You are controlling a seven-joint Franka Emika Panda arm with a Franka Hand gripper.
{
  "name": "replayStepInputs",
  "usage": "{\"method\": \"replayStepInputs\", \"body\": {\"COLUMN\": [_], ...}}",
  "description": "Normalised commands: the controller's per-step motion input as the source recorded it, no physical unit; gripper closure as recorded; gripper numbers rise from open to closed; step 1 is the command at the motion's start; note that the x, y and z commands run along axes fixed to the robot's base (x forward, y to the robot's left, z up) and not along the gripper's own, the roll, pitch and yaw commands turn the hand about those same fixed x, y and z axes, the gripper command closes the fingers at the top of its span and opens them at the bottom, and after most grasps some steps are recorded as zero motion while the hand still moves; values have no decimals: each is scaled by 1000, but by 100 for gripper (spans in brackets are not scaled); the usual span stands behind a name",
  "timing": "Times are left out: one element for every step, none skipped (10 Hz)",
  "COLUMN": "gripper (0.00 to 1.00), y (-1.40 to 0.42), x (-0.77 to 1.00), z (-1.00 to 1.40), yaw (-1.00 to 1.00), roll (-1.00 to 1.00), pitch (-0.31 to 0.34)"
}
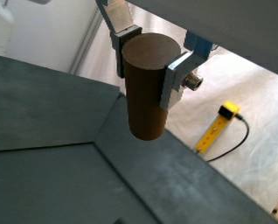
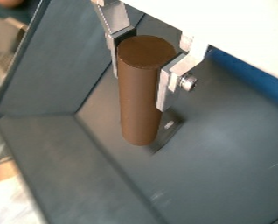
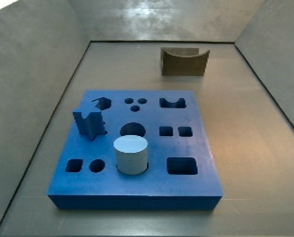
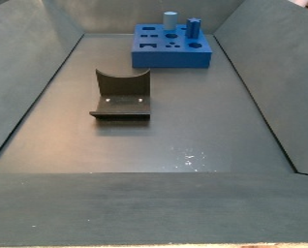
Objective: Pick up the round object. Move up. Place the round object on the fixture. Regrasp the round object. Move to above the board. Insert the round object.
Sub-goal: Move to above the board.
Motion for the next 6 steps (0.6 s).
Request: {"method": "replayStepInputs", "body": {"gripper": [100, 100, 100, 100, 100, 100], "y": [-1000, -1000, -1000, -1000, -794, -513], "x": [-344, -353, -370, -388, -330, -235], "z": [68, 67, 70, 72, 56, 38], "yaw": [-146, -144, -141, -135, -128, -124], "roll": [-1000, -1000, -1000, -1000, -1000, -1000], "pitch": [-42, -39, -33, -28, -23, -19]}}
